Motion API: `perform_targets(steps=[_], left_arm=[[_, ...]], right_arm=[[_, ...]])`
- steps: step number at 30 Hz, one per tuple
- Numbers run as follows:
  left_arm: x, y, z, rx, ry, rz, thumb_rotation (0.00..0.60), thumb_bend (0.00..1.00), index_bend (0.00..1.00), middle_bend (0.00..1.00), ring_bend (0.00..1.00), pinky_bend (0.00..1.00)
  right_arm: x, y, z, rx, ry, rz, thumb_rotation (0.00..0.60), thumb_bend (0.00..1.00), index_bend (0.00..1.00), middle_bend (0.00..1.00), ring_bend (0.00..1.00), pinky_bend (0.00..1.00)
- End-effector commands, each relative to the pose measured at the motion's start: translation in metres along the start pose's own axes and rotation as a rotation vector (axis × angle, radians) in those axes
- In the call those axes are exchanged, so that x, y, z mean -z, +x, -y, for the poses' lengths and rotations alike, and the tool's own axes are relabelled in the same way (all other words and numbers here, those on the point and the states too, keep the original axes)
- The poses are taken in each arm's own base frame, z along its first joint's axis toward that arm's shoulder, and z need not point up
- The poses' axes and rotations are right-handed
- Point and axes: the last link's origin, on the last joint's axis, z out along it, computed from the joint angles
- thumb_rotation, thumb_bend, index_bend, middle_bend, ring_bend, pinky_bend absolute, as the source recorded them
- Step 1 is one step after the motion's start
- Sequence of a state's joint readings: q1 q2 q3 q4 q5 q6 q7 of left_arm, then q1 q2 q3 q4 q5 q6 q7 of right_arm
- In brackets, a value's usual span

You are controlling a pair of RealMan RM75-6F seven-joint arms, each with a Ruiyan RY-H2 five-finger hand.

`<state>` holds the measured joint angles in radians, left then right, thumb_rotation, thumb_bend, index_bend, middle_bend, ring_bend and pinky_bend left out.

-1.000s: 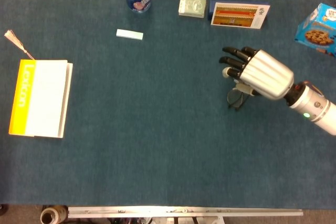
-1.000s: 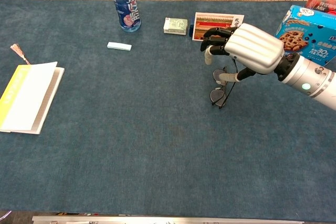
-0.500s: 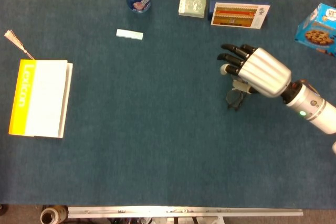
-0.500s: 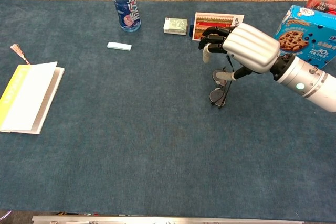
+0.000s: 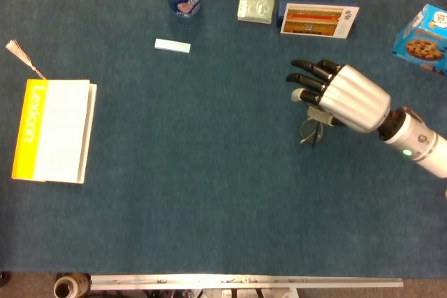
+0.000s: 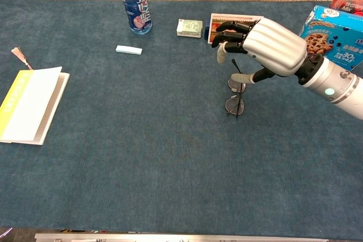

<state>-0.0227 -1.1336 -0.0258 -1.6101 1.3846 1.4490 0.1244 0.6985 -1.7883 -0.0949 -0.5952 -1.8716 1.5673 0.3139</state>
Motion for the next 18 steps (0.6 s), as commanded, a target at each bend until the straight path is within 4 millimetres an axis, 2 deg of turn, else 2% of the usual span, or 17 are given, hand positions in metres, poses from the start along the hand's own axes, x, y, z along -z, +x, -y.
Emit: perform_targets(steps=[1,18], left_arm=[[-0.0003,-0.0002,-0.0008,0.000,-0.002,0.000,0.600,0.04,0.53,0.50,0.39,0.59],[-0.0004,0.0006,-0.0017,-0.003,-0.002,0.003,0.600,0.04,0.53,0.51,0.38,0.59]], right_arm=[[0.0025,0.0034,-0.0026,0.028,0.030,-0.003,0.600,0.20,0.46,0.34,0.18,0.44],[0.0065,-0.0014,-0.0092,0.121,0.065,0.020,0.600,0.21,0.46,0.34,0.18,0.44]])
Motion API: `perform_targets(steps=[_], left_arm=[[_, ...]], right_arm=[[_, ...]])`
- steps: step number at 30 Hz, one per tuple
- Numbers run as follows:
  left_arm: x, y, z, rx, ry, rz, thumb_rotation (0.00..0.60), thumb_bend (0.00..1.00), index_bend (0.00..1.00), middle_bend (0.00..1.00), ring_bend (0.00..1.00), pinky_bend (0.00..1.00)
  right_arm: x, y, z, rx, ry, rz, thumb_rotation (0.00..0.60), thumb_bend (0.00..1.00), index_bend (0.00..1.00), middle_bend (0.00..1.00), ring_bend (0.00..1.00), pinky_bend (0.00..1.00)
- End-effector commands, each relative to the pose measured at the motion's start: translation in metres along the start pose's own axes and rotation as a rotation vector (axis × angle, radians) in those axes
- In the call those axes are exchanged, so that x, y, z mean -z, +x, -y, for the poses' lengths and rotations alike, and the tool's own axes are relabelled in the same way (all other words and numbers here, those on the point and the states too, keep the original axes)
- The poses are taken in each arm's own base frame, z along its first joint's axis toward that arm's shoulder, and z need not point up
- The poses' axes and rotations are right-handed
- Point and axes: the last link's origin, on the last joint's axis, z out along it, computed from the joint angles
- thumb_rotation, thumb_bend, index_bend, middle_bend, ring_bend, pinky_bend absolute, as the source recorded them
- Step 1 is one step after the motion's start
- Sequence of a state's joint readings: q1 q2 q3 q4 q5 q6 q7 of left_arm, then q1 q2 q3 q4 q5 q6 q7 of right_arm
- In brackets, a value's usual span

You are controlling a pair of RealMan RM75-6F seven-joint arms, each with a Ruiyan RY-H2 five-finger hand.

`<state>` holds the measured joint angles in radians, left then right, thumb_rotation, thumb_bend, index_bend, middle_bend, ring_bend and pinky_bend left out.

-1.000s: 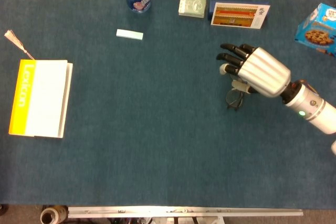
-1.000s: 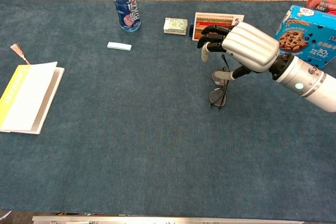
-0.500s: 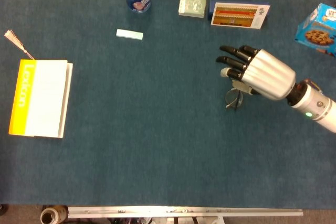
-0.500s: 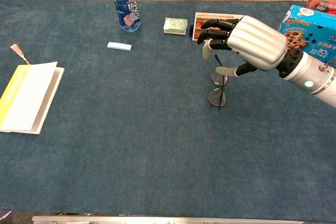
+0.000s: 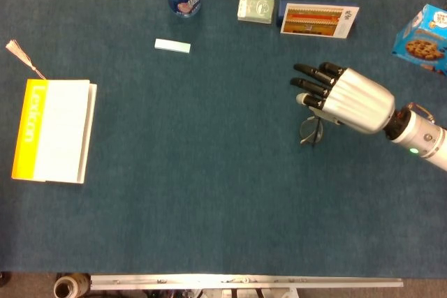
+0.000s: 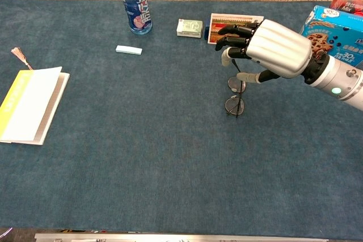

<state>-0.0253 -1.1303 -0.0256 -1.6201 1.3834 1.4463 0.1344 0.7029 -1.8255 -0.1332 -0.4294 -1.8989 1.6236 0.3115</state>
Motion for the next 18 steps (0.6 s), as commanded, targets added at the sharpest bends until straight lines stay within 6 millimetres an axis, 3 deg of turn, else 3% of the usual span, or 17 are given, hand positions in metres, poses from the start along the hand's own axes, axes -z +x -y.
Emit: perform_targets(steps=[1,18], left_arm=[[0.000,0.000,0.000,0.001,0.001,0.000,0.600,0.04,0.53,0.51,0.39,0.59],[0.001,-0.002,0.002,0.006,0.010,0.003,0.600,0.04,0.53,0.51,0.38,0.59]], right_arm=[[0.001,-0.001,0.000,0.003,-0.004,0.006,0.600,0.21,0.46,0.34,0.18,0.44],[0.014,-0.020,-0.001,-0.005,-0.058,0.098,0.600,0.22,0.46,0.34,0.18,0.44]])
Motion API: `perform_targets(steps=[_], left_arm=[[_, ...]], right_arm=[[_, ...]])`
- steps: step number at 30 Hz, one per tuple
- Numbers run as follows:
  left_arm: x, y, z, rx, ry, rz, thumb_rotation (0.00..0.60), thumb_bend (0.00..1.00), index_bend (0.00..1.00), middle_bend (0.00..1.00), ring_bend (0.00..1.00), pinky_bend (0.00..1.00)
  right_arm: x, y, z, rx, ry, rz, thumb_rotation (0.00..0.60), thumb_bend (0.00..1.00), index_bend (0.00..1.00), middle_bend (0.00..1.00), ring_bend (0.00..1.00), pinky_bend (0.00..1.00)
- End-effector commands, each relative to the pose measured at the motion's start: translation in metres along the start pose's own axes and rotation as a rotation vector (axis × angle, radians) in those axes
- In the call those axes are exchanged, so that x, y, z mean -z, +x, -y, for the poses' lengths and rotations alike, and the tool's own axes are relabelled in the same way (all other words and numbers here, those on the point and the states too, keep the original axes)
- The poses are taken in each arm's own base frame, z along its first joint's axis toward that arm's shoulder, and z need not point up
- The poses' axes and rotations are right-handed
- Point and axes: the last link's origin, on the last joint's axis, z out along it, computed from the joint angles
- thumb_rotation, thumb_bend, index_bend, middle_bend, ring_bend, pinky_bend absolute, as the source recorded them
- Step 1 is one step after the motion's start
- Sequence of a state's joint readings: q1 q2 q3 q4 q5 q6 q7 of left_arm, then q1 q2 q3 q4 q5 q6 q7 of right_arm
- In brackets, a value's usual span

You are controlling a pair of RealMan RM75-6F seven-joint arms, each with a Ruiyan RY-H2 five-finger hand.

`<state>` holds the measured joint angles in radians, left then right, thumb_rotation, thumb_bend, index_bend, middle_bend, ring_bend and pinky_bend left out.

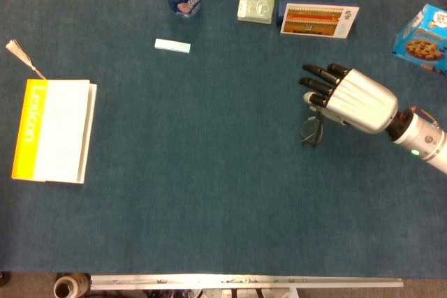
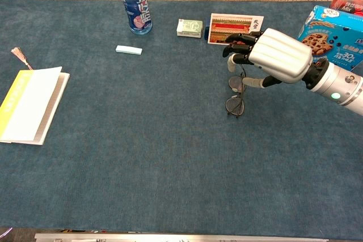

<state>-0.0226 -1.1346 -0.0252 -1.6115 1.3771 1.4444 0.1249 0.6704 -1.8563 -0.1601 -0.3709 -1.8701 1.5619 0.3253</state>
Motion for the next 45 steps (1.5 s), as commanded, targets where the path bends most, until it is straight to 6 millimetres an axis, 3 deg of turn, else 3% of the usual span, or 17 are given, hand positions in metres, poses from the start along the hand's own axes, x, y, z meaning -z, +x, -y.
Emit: perform_targets(steps=[1,45], left_arm=[[0.000,0.000,0.000,0.000,0.001,0.000,0.600,0.04,0.53,0.51,0.39,0.59],[0.002,0.000,0.004,0.007,0.005,0.002,0.600,0.04,0.53,0.51,0.39,0.59]], right_arm=[[0.002,-0.004,0.001,-0.005,-0.008,0.015,0.600,0.22,0.46,0.34,0.18,0.44],[0.007,-0.035,0.003,-0.049,-0.090,0.149,0.600,0.22,0.46,0.34,0.18,0.44]])
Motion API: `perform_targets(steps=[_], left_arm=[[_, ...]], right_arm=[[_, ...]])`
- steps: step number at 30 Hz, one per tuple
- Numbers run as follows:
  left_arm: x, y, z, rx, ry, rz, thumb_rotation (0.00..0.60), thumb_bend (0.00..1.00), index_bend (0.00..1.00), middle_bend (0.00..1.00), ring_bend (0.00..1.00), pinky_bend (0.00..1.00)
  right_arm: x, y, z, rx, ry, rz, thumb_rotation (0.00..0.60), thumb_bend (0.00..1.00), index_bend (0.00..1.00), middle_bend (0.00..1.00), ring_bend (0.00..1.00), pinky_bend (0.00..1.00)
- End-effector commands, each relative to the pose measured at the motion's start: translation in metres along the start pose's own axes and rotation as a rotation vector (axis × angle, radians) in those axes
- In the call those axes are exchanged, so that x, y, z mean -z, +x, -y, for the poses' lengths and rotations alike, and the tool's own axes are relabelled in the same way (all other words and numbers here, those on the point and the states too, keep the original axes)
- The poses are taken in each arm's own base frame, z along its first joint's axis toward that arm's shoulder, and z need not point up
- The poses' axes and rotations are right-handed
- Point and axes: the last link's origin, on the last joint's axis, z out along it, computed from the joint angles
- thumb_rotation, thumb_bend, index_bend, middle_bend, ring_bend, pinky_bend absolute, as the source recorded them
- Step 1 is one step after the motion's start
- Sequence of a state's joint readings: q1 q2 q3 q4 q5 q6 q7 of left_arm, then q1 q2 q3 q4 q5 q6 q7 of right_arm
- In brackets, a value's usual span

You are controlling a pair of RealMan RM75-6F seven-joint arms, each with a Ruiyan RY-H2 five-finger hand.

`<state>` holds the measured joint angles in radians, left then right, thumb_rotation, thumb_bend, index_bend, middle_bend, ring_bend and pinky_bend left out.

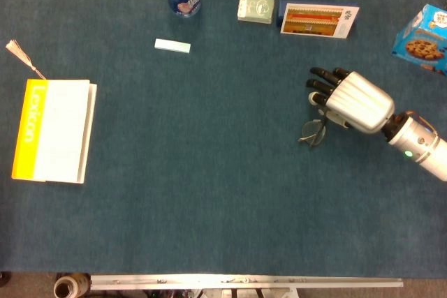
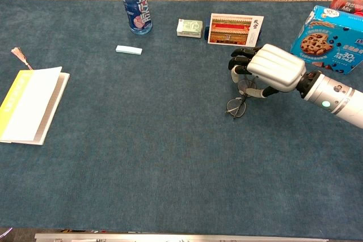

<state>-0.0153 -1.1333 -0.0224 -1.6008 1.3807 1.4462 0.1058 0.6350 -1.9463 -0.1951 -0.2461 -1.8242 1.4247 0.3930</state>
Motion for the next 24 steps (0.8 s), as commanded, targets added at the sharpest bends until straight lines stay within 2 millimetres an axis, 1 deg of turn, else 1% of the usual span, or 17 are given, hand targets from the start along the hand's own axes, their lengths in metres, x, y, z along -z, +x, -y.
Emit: perform_targets(steps=[1,6,9,12,15,19,22,24], left_arm=[[0.000,0.000,0.000,0.000,0.000,0.000,0.600,0.04,0.53,0.51,0.39,0.59],[0.000,0.000,0.000,0.000,0.001,0.000,0.600,0.04,0.53,0.51,0.39,0.59],[0.000,0.001,0.000,0.000,0.001,-0.001,0.600,0.04,0.53,0.51,0.39,0.59],[0.000,0.002,0.000,0.000,0.000,-0.005,0.600,0.04,0.53,0.51,0.39,0.59],[-0.001,0.004,-0.002,-0.002,-0.009,-0.011,0.600,0.04,0.53,0.51,0.39,0.59],[-0.002,0.005,-0.005,-0.008,-0.023,-0.016,0.600,0.04,0.53,0.51,0.39,0.59],[-0.004,0.007,-0.008,-0.012,-0.035,-0.025,0.600,0.04,0.53,0.51,0.39,0.59],[-0.006,0.008,-0.011,-0.015,-0.045,-0.034,0.600,0.04,0.53,0.50,0.39,0.59]], right_arm=[[0.001,-0.001,0.000,-0.003,-0.004,0.005,0.600,0.22,0.46,0.34,0.18,0.44],[0.002,-0.003,0.000,-0.009,-0.007,0.010,0.600,0.22,0.46,0.34,0.18,0.44],[0.003,0.001,-0.002,-0.017,-0.014,-0.011,0.600,0.22,0.44,0.34,0.18,0.44],[0.004,0.011,-0.007,-0.019,-0.026,-0.068,0.600,0.22,0.43,0.34,0.18,0.44],[0.010,0.025,-0.015,-0.007,-0.041,-0.132,0.600,0.22,0.43,0.34,0.18,0.44],[0.027,0.045,-0.028,0.023,-0.081,-0.209,0.600,0.21,0.43,0.34,0.18,0.44],[0.048,0.062,-0.038,0.043,-0.148,-0.248,0.600,0.20,0.43,0.34,0.19,0.44],[0.065,0.076,-0.045,0.056,-0.213,-0.252,0.600,0.19,0.43,0.35,0.21,0.44]])
